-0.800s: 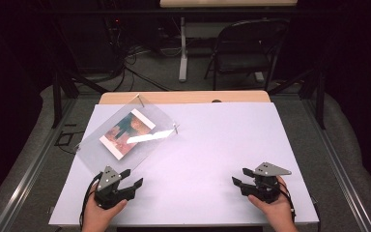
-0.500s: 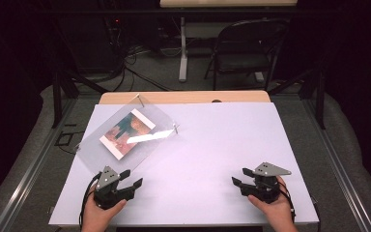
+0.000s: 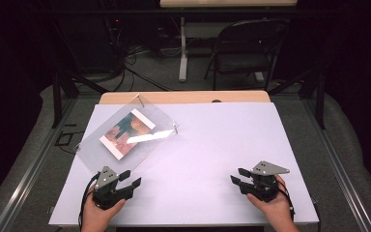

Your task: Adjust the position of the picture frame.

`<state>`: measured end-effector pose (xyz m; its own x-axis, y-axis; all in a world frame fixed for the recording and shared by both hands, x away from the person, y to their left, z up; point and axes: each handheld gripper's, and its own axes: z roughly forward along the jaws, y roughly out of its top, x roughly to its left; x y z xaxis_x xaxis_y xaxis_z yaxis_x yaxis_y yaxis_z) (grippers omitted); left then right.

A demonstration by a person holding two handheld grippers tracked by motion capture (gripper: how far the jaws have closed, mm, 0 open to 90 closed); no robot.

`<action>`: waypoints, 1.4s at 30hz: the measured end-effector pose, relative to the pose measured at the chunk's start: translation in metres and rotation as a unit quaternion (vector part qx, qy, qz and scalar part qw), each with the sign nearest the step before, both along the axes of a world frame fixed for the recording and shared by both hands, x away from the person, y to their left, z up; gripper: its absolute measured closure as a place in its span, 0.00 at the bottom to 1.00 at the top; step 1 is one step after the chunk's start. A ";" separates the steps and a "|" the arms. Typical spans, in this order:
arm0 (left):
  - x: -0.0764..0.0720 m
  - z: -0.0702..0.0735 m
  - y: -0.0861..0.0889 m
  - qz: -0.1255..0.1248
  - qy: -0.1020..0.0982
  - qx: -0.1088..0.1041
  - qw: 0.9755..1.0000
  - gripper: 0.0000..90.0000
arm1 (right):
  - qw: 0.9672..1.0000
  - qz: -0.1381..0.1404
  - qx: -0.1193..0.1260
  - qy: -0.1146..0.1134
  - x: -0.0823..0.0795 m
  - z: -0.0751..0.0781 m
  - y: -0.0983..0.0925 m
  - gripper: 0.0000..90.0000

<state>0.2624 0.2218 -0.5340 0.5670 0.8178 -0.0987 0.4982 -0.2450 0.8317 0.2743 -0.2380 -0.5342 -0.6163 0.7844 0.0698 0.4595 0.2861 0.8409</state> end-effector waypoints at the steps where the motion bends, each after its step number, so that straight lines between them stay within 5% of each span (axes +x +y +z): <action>1: 0.000 0.000 0.000 0.000 0.000 0.000 1.000 0.54 | 1.000 0.003 -0.003 -0.002 0.001 0.001 0.001 0.63; 7: 0.001 0.001 0.005 0.013 0.001 -0.006 1.000 0.56 | 1.000 0.019 -0.002 0.001 0.012 0.007 0.008 0.63; 22: 0.004 0.002 0.010 0.028 0.025 -0.009 0.999 0.71 | 0.999 0.044 -0.005 -0.012 0.078 0.013 0.057 0.68; 42: 0.010 0.000 0.010 0.023 0.032 -0.016 0.999 0.71 | 0.998 0.062 -0.010 -0.012 0.161 -0.007 0.133 0.65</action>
